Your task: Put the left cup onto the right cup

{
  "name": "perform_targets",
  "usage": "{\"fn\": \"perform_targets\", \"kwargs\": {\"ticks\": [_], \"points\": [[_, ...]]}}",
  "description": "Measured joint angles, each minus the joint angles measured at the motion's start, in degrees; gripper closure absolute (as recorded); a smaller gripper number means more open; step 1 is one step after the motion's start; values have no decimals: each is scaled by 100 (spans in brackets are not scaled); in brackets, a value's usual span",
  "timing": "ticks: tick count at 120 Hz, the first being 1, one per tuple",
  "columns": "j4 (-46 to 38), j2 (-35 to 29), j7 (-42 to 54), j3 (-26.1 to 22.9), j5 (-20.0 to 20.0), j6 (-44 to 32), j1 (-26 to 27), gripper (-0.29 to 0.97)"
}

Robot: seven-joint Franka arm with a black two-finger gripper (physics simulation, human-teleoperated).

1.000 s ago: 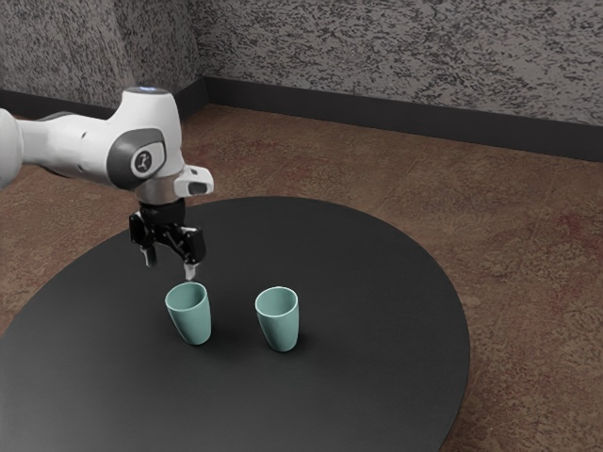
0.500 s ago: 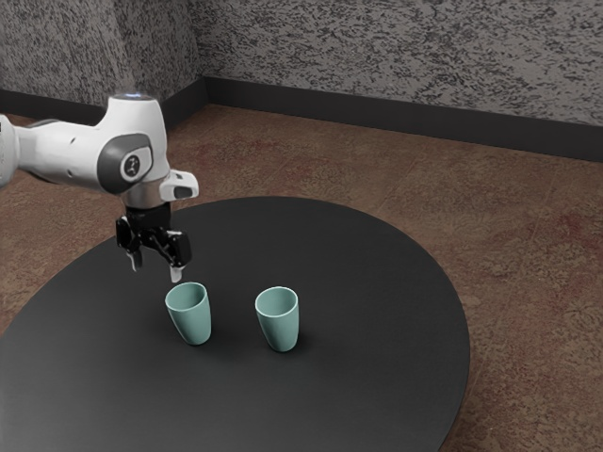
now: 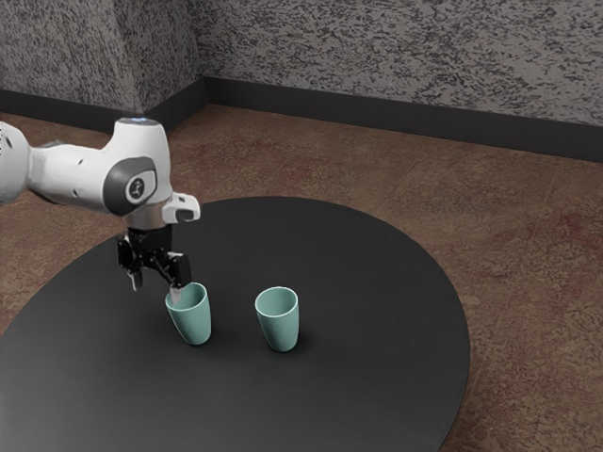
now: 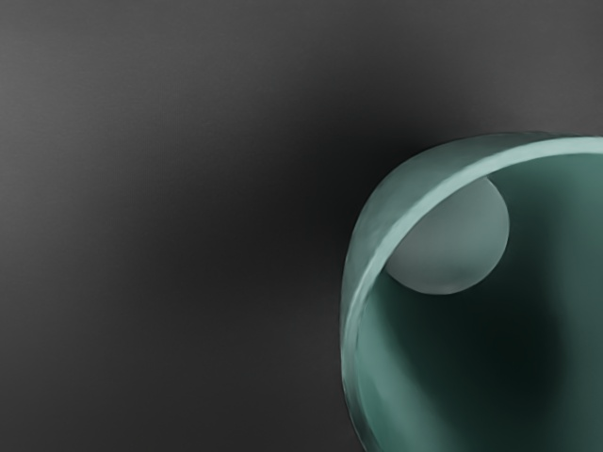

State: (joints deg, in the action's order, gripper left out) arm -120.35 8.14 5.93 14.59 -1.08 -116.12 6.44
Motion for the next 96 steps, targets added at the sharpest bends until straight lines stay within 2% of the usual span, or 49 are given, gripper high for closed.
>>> {"fn": "perform_targets", "kwargs": {"ticks": [84, 96], "points": [[-218, 305, 37, 0, 159, -376, 26, 0], [-220, 306, 45, 0, 175, -433, 26, 8]]}}
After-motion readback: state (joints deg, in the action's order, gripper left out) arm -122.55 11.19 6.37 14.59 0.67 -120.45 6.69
